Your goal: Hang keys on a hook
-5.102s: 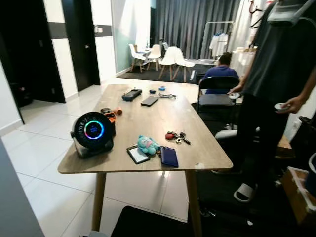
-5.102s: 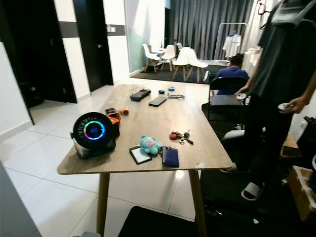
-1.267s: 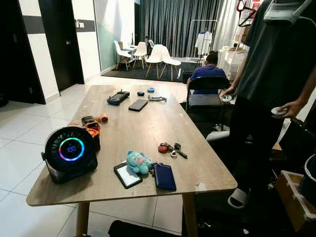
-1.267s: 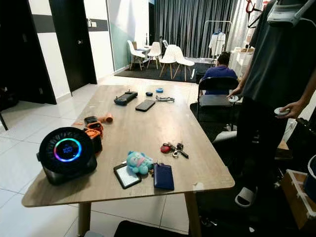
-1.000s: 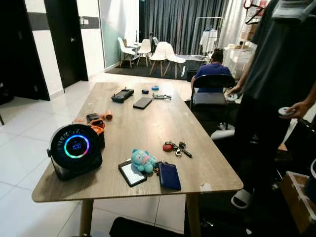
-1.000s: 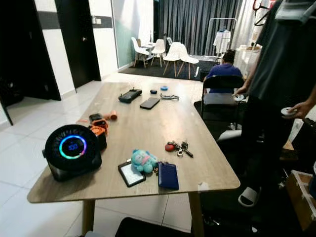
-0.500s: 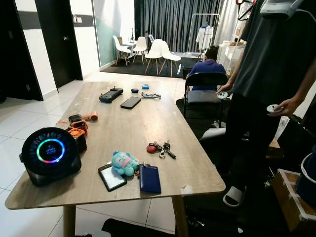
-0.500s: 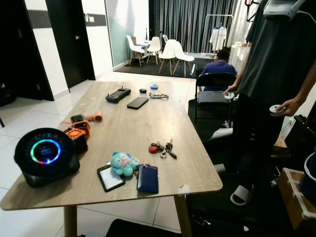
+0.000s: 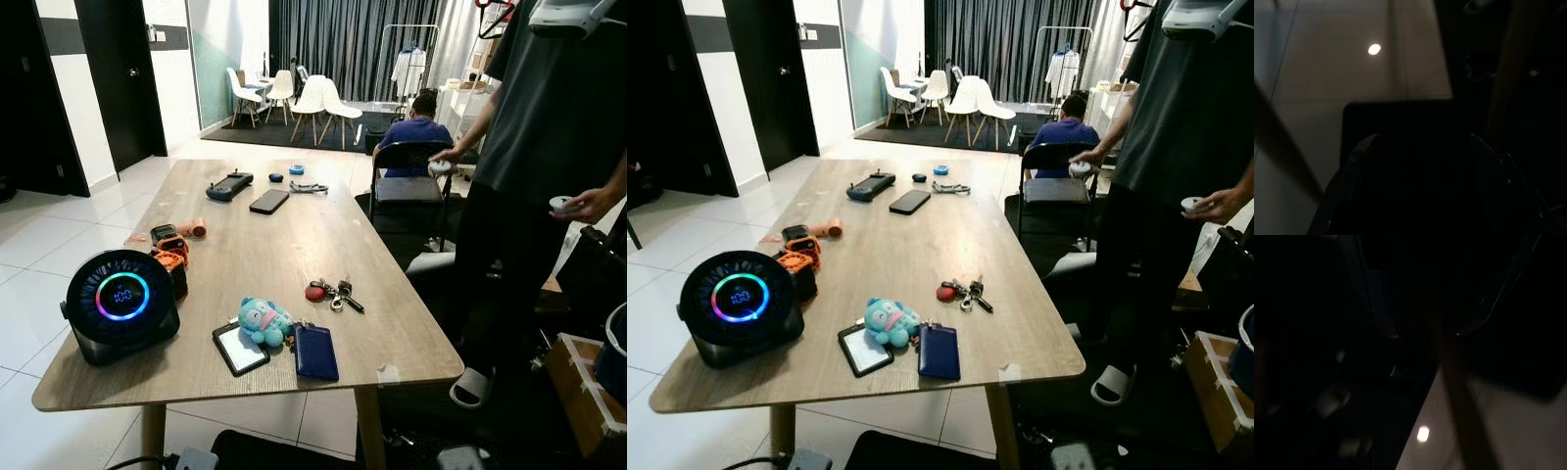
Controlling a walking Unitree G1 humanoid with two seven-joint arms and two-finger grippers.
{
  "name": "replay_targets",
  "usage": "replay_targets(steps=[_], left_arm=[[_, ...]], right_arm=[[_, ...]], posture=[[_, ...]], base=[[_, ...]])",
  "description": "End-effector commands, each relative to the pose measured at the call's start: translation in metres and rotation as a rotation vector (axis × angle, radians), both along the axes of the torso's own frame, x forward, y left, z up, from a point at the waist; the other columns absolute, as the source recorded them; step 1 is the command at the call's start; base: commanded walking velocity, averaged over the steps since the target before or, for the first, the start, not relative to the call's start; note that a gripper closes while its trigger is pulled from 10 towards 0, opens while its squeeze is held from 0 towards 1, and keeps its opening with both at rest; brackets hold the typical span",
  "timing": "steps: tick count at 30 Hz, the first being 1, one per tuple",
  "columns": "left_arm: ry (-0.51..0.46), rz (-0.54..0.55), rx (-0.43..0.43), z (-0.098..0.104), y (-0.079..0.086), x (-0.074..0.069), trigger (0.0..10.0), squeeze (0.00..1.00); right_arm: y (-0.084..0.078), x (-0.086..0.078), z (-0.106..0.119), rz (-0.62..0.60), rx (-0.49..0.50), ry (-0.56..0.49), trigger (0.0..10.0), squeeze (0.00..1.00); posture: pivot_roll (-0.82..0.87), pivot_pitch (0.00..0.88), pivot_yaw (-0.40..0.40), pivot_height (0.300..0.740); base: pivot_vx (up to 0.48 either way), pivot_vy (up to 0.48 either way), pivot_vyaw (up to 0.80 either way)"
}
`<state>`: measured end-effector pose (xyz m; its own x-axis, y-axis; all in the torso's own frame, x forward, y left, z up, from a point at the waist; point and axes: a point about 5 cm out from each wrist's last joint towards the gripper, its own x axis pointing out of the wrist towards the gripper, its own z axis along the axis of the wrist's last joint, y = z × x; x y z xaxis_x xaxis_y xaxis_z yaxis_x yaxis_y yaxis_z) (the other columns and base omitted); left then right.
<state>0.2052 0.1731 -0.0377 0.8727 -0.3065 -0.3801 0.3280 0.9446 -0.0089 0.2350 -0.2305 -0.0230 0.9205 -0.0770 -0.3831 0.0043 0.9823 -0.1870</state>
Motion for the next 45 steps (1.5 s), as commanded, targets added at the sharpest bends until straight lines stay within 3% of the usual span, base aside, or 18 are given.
replay_targets(steps=[1, 6, 8, 11, 21, 27, 37, 41, 43, 45], left_arm=[[-0.039, -0.034, 0.010, 0.004, 0.004, -0.002, 10.0, 0.00], [-0.116, -0.076, 0.009, 0.013, 0.002, -0.004, 10.0, 0.00], [-0.175, -0.125, -0.006, 0.020, -0.001, -0.008, 10.0, 0.00], [-0.219, -0.168, -0.012, 0.026, 0.000, -0.011, 10.0, 0.00], [-0.306, -0.288, 0.010, 0.039, -0.001, -0.018, 10.0, 0.00], [-0.360, -0.275, -0.008, 0.049, -0.001, -0.012, 10.0, 0.00], [-0.489, -0.297, -0.048, 0.077, -0.017, 0.008, 10.0, 0.00], [-0.519, -0.307, -0.069, 0.087, -0.025, 0.018, 10.0, 0.00], [-0.527, -0.345, -0.102, 0.094, -0.034, 0.021, 10.0, 0.00], [-0.515, -0.408, -0.127, 0.099, -0.044, 0.021, 10.0, 0.00]], right_arm=[[-0.001, 0.005, 0.010, 0.003, 0.009, -0.084, 10.0, 0.00], [0.000, 0.019, 0.033, 0.037, -0.006, -0.248, 10.0, 0.00], [0.010, 0.026, 0.049, 0.115, -0.021, -0.353, 10.0, 0.00], [0.021, 0.031, 0.061, 0.171, -0.021, -0.426, 10.0, 0.00], [0.048, 0.033, 0.079, 0.346, -0.044, -0.549, 10.0, 0.00], [0.047, 0.043, 0.104, 0.317, -0.025, -0.654, 10.0, 0.00], [0.040, 0.075, 0.123, 0.272, -0.043, -0.602, 10.0, 0.00], [0.038, 0.089, 0.125, 0.207, 0.050, -0.554, 10.0, 0.00], [0.041, 0.097, 0.130, 0.182, 0.151, -0.548, 10.0, 0.00], [0.049, 0.102, 0.133, 0.209, 0.186, -0.533, 10.0, 0.00]], posture=[[0.05, 0.030, -0.022, 0.740], [0.05, 0.034, -0.025, 0.740], [0.05, 0.035, -0.025, 0.740], [0.04, 0.038, -0.024, 0.740], [0.04, 0.030, -0.023, 0.740], [0.04, 0.027, -0.022, 0.740], [0.04, 0.036, -0.026, 0.740], [0.04, 0.043, -0.029, 0.740], [0.05, 0.047, -0.032, 0.740], [0.05, 0.055, -0.036, 0.740]], base=[[0.000, 0.000, 0.00], [0.000, 0.000, 0.00], [0.000, 0.000, 0.00], [0.000, 0.000, 0.00], [0.000, 0.000, 0.00], [0.000, 0.000, 0.00], [0.000, 0.000, 0.00], [0.000, 0.000, 0.00], [0.000, 0.000, 0.00], [0.000, 0.000, 0.00]])
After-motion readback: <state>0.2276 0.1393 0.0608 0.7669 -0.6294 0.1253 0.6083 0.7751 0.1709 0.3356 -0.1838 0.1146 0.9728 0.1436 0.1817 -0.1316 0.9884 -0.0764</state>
